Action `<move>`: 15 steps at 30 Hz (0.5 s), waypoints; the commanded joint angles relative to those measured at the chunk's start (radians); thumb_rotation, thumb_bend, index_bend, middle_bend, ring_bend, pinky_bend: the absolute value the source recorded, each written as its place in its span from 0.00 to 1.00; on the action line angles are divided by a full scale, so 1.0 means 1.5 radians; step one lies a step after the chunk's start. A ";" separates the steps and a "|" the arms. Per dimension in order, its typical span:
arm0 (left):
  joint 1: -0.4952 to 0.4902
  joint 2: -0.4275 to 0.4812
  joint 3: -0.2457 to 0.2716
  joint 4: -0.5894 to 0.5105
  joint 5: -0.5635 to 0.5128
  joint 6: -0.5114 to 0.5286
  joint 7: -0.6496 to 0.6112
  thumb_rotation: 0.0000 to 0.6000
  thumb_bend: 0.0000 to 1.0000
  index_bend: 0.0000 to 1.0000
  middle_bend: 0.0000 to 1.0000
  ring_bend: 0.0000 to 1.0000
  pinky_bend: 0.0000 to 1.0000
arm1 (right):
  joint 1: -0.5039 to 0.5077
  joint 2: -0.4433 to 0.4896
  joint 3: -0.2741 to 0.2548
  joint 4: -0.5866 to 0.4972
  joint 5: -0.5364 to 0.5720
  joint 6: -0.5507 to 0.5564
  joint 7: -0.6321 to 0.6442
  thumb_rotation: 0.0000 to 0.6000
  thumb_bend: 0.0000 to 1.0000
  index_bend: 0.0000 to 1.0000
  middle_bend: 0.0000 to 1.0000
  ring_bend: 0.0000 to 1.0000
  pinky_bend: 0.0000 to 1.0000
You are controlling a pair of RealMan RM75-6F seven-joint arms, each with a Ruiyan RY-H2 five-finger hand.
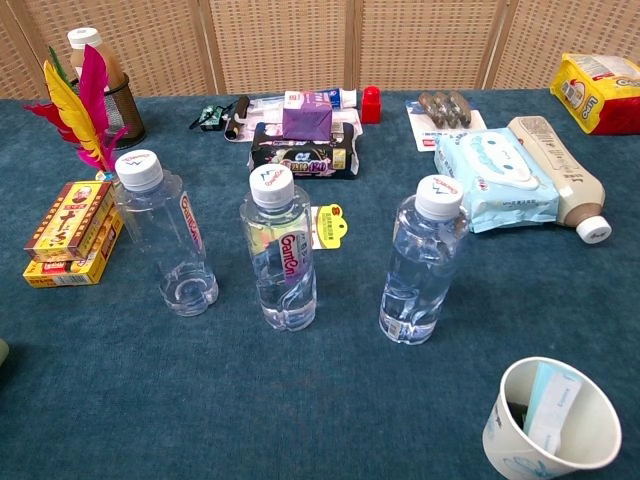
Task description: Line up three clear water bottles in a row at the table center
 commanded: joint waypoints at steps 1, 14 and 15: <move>0.088 0.070 0.006 -0.112 -0.063 0.055 0.202 1.00 0.10 0.00 0.00 0.00 0.04 | -0.011 -0.008 0.011 -0.022 0.019 0.013 -0.062 1.00 0.05 0.16 0.13 0.08 0.04; 0.231 -0.001 -0.011 -0.210 -0.152 0.149 0.493 1.00 0.10 0.00 0.00 0.00 0.02 | -0.034 -0.018 0.031 -0.091 0.053 0.032 -0.215 1.00 0.00 0.18 0.09 0.02 0.01; 0.235 -0.006 -0.014 -0.207 -0.149 0.153 0.494 1.00 0.10 0.00 0.00 0.00 0.02 | -0.035 -0.018 0.032 -0.093 0.054 0.032 -0.218 1.00 0.00 0.18 0.09 0.02 0.01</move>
